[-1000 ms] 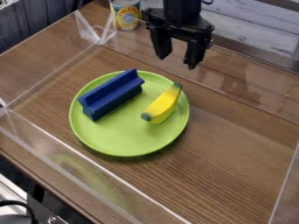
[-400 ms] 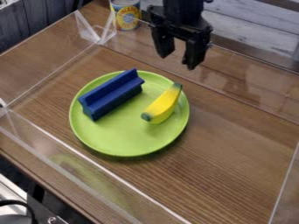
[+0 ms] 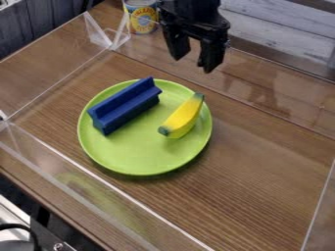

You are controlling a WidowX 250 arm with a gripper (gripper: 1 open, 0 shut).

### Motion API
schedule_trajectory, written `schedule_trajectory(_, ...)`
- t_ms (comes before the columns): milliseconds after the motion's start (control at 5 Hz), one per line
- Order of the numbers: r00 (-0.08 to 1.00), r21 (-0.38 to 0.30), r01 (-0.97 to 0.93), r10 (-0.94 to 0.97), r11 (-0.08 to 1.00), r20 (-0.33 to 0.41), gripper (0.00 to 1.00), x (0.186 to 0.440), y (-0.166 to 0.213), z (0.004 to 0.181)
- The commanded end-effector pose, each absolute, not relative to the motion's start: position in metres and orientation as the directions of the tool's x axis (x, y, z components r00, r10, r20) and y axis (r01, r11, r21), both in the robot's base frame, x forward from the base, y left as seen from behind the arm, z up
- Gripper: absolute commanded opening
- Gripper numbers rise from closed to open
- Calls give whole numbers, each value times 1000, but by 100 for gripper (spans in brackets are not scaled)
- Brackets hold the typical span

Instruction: Put the blue object in the green plate

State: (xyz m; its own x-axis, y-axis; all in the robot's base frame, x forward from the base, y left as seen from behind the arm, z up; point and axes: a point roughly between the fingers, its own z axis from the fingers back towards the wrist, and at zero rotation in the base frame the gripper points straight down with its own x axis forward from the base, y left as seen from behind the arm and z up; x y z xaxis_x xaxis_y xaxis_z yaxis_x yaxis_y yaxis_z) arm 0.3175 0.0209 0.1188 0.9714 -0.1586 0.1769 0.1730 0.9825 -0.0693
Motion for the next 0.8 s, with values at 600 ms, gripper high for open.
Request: schedule_trajectory(600,968,-126,94,-61,988,243,100,315,1,112)
